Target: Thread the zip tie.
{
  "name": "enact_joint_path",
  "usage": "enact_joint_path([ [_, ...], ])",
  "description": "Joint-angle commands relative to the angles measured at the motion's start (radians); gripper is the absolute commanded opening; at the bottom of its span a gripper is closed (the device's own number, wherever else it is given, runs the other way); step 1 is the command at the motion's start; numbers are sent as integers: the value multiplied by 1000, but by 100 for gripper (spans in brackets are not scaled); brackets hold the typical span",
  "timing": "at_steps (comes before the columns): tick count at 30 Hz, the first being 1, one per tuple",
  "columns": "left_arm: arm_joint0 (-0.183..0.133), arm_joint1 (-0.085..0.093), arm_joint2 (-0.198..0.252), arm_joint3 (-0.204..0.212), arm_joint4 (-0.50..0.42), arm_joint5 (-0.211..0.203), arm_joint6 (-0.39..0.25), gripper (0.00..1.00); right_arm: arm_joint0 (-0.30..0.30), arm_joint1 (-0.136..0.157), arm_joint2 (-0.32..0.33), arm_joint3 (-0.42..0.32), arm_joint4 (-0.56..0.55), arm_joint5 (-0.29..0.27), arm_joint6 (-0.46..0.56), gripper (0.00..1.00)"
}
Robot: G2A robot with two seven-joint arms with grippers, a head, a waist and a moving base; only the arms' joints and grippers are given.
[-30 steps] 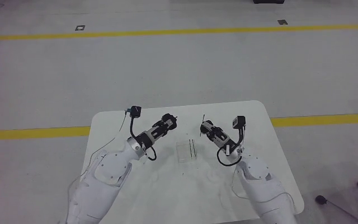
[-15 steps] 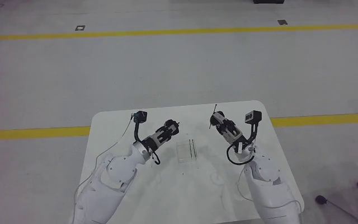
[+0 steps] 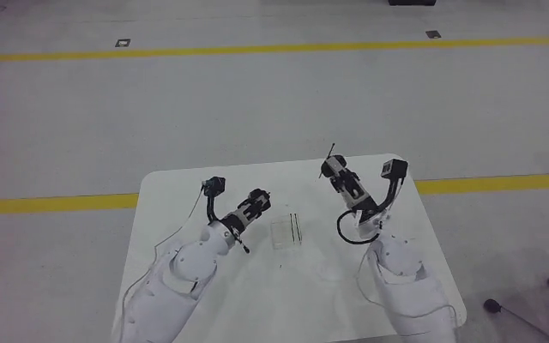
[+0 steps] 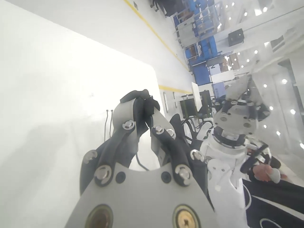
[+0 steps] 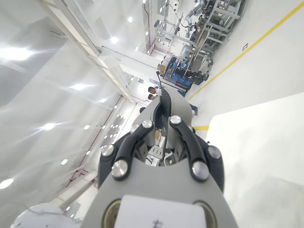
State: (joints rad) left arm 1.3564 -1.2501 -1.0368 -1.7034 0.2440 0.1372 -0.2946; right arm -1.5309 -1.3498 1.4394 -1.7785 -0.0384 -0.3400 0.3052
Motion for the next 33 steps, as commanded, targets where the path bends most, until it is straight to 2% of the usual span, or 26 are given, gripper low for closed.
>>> enact_joint_path([
  [1,1,-1,6,-8,-5,23,2,0,1,1,-26,-6,-66,0,-48,0],
  [5,11,-1,2,-35,-7,55,23,0,7,15,-97,-3,-175,0,-149,0],
  [10,31,7,-34,-72,2,55,29,0,13,44,-167,14,-195,0,-245,0],
  [12,36,11,-42,-87,30,39,15,0,13,46,-171,15,-195,0,-250,0],
  [22,36,11,-42,-87,30,39,15,0,13,46,-171,15,-195,0,-250,0],
  [24,36,11,-43,-85,30,38,21,0,18,48,-169,9,-247,0,-252,0],
  [26,43,10,-48,-93,-9,42,20,0,12,49,-177,6,-289,0,-292,0],
  [28,51,11,-67,-107,-53,56,13,0,14,53,-196,1,-379,0,-356,0],
  [33,89,17,-119,-149,-149,75,-20,0,18,70,-273,29,-489,0,-519,0],
])
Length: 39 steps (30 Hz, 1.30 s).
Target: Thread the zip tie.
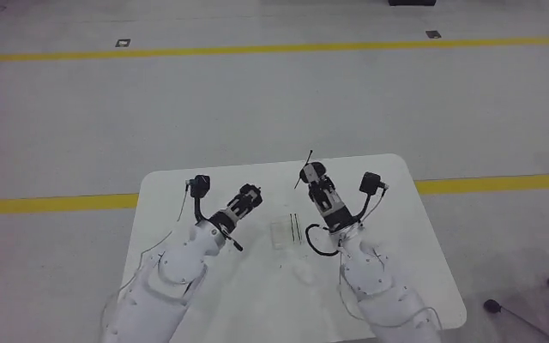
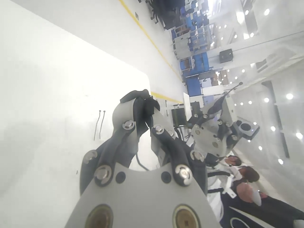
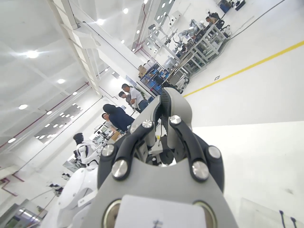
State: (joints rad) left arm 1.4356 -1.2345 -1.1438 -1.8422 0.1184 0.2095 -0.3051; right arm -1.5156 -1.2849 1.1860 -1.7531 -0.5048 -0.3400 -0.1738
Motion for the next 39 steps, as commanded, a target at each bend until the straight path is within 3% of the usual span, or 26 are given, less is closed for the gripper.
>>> enact_joint_path([
  [1,16,3,-20,-17,-35,4,-18,0,4,11,-33,10,-36,0,-68,0],
  [7,42,11,-50,-46,-81,9,-61,0,42,56,-141,53,-89,0,-243,0],
  [13,53,18,-72,-61,-93,6,-94,0,103,112,-254,77,-21,0,-349,0],
  [19,66,26,-98,-73,-103,-1,-123,0,165,183,-338,51,131,0,-332,0],
  [22,69,29,-106,-77,-115,-3,-133,0,189,217,-371,30,236,0,-264,0],
  [33,68,31,-107,-80,-101,-7,-142,0,190,220,-373,30,246,0,-254,0],
  [39,74,32,-114,-73,-164,22,-139,0,185,205,-375,54,213,0,-297,0],
])
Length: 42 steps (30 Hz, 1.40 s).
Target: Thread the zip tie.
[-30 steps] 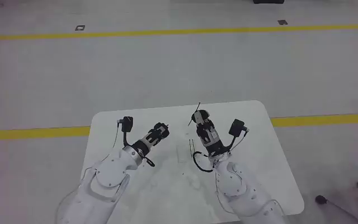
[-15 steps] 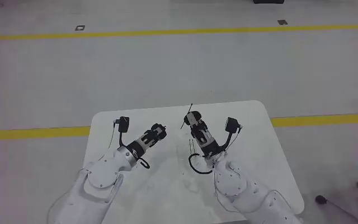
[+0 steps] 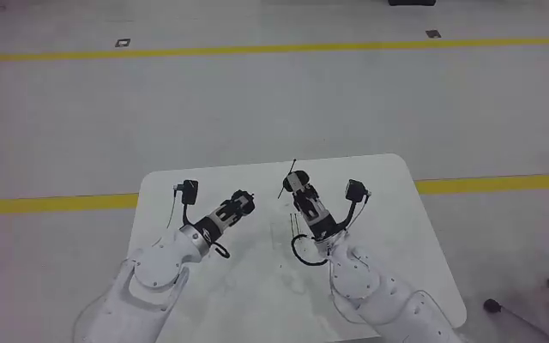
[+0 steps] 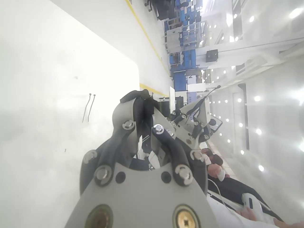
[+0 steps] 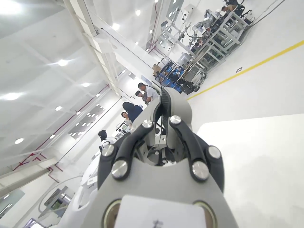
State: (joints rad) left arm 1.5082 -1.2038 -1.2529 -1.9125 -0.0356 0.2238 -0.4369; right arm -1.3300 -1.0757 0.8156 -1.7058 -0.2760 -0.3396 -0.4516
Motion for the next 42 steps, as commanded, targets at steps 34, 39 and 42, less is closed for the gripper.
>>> enact_joint_path([
  [34,-4,24,-78,34,-85,-21,-72,0,199,-109,-248,249,-182,0,-331,0],
  [39,25,30,-71,33,9,-168,-39,0,199,-109,-248,249,-182,0,-331,0],
  [42,46,33,-63,33,82,-268,-11,0,199,-109,-248,249,-182,0,-331,0],
])
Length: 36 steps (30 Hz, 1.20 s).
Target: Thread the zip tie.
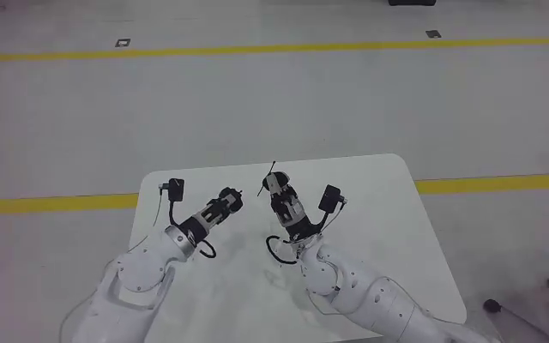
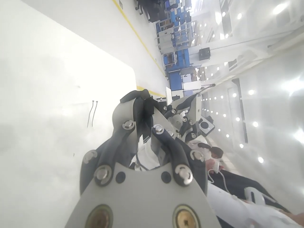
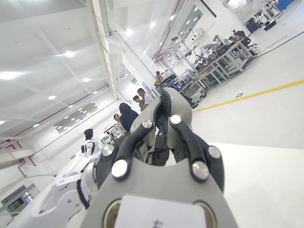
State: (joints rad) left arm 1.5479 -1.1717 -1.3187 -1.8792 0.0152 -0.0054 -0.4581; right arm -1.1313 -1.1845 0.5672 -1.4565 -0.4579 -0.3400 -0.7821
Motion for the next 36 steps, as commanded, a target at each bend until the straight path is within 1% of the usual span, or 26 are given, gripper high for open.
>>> enact_joint_path([
  [1,15,3,8,0,71,-82,23,0,0,0,0,0,0,0,0,0],
  [2,20,4,13,0,92,-112,31,0,0,0,0,0,0,0,0,0],
  [3,22,4,13,1,98,-118,34,0,0,0,0,0,0,0,0,0],
  [11,22,4,13,1,98,-118,34,0,0,0,0,0,0,0,0,0],
  [13,23,2,20,3,84,-126,54,0,0,0,0,0,0,0,0,0],
  [14,23,5,21,-2,124,-141,51,0,0,0,0,0,0,0,0,0],
  [17,35,7,23,-12,177,-177,84,0,0,0,0,0,0,0,0,0],
  [18,38,8,23,-16,216,-191,96,0,-1,0,1,-1,-1,2,3,0],
  [20,44,9,28,-20,247,-204,108,0,-11,-1,16,-7,-19,10,12,0],
  [22,48,12,33,-25,304,-217,117,0,-23,-4,30,-3,-56,3,3,0],
  [24,52,13,38,-28,332,-225,128,0,-30,-7,40,-2,-81,0,-10,0],
  [30,56,14,50,-27,336,-221,139,0,-41,-20,47,11,-177,0,-74,0],
  [36,51,15,53,-32,341,-213,139,0,-41,-33,42,58,-269,0,-148,0],
])
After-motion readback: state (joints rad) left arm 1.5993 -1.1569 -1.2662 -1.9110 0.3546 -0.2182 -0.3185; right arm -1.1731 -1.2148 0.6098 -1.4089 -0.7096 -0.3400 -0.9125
